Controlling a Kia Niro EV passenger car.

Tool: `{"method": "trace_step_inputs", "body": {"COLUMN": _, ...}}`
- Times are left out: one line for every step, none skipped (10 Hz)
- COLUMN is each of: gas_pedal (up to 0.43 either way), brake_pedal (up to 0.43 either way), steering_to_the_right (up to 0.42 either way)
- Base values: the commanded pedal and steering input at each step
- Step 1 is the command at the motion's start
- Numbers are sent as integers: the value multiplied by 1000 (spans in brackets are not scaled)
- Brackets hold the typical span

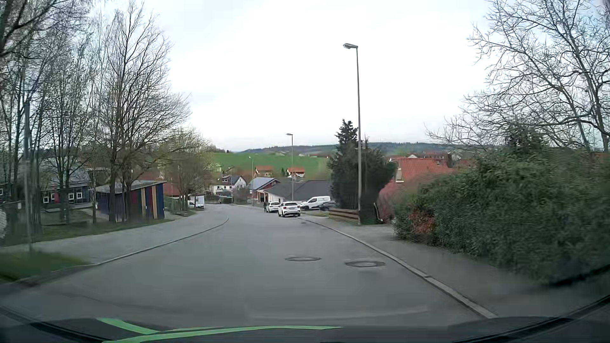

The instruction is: Follow the waypoints while adhering to traffic rules and regulations

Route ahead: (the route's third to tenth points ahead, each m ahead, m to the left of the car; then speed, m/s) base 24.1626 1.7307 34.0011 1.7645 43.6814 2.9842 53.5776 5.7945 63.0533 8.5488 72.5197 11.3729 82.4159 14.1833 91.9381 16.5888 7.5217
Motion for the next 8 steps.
{"method": "trace_step_inputs", "body": {"gas_pedal": 0, "brake_pedal": 152, "steering_to_the_right": -31}}
{"method": "trace_step_inputs", "body": {"gas_pedal": 0, "brake_pedal": 146, "steering_to_the_right": -34}}
{"method": "trace_step_inputs", "body": {"gas_pedal": 0, "brake_pedal": 146, "steering_to_the_right": -37}}
{"method": "trace_step_inputs", "body": {"gas_pedal": 0, "brake_pedal": 146, "steering_to_the_right": -40}}
{"method": "trace_step_inputs", "body": {"gas_pedal": 0, "brake_pedal": 140, "steering_to_the_right": -41}}
{"method": "trace_step_inputs", "body": {"gas_pedal": 0, "brake_pedal": 140, "steering_to_the_right": -42}}
{"method": "trace_step_inputs", "body": {"gas_pedal": 0, "brake_pedal": 140, "steering_to_the_right": -44}}
{"method": "trace_step_inputs", "body": {"gas_pedal": 0, "brake_pedal": 134, "steering_to_the_right": -44}}
